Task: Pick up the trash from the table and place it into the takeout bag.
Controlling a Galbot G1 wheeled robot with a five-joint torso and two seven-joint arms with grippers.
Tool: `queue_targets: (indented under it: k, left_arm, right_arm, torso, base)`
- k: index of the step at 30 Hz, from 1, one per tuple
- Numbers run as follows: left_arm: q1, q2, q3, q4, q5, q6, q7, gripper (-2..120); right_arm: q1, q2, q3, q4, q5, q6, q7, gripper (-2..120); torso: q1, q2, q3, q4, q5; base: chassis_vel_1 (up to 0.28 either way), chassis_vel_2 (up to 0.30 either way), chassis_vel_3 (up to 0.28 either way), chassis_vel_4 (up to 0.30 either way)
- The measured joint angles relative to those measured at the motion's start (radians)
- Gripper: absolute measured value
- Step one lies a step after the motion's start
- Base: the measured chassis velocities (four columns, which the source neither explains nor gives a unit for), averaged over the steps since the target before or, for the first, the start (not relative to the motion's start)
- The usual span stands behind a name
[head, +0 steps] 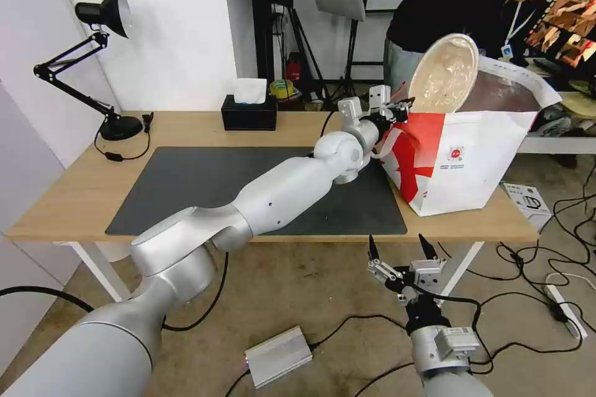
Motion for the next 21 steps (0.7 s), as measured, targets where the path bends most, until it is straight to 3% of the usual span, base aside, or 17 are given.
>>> queue_targets:
  k: [6,21]
  left_arm:
    - [-0.002,0.004,0.002,-0.011,0.018,0.000,0.000,1]
    - [-0.056,0.034,0.038,-0.042,0.013,-0.003,-0.003,57]
  right_arm:
    - [0.000,0.000,0.000,0.000,0.000,0.000,0.000,100]
    - [0.000,0.000,0.000,0.000,0.000,0.000,0.000,100]
  torso:
    - [0.000,0.000,0.000,-0.0001,0.0000]
    - [0.000,0.000,0.000,0.0000,-0.0001]
  base:
    - [0.000,0.000,0.000,0.000]
    - [0.000,0.000,0.000,0.000]
